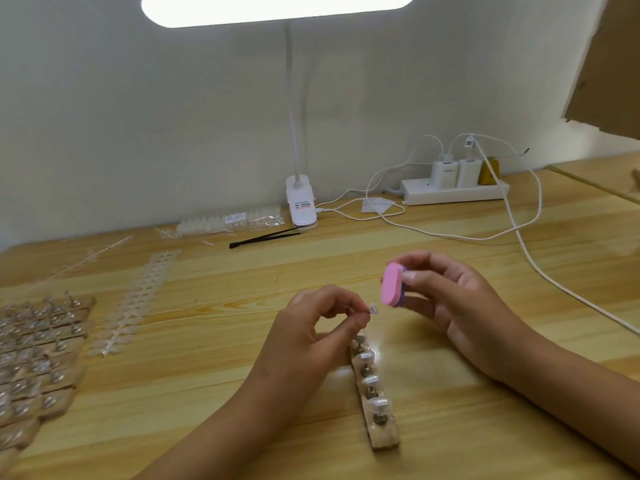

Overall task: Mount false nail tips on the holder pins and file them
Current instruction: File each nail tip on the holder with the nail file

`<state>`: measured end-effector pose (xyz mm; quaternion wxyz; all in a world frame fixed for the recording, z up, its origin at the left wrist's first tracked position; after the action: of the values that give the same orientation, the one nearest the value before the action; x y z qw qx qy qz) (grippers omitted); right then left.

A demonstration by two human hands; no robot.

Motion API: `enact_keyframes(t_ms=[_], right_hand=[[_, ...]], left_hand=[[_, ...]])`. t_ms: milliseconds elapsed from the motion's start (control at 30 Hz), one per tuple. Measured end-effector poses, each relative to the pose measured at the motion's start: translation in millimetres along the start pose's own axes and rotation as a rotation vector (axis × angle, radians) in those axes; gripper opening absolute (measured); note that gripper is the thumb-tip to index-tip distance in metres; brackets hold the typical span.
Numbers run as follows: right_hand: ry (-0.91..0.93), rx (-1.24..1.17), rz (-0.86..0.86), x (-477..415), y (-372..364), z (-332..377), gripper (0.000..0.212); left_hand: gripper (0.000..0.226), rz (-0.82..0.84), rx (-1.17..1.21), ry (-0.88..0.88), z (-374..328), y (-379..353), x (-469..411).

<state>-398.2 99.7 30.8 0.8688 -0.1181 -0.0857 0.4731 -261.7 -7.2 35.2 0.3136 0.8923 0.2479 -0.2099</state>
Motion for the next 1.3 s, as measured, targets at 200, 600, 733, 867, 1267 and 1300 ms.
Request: enact_keyframes(t_ms=[200,600,733,867,1267,1300], right_hand=[[0.034,-0.083,-0.023,-2,4,4,0.025],[-0.115,-0.006,0.139,0,-8,-8,0.019],[-0.067,-0.098,0.064,-3,-3,-3,0.024],[-0.038,-0.148,-0.047,-4,14,4,0.039],[-0.152,0.041,0.157,1,-18,-12,0.022],[-0.144,0.040,0.160,1,-19,-12,0.021]], left_hand=[[0.016,0.013,-0.008,0.007,-1,0,1],[0.017,-0.018,0.054,0.036,3,1,0],[0.016,-0.009,0.070,0.055,5,1,1],[0.007,-0.016,0.152,0.076,1,0,1],[0.003,-0.049,0.236,0.058,5,3,-1],[0.004,-0.049,0.223,0.050,5,3,0]])
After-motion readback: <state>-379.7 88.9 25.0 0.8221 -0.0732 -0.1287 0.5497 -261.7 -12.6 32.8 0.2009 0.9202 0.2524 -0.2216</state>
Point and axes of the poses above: each hand's wrist, its own x-axis away from the middle knuckle, its own y-axis out of the back of the hand, z = x × y, the point moved 7 cm from there along -x, towards the middle knuckle, and after that the axes turned 11 degrees about -y, right-handed, at the moved point
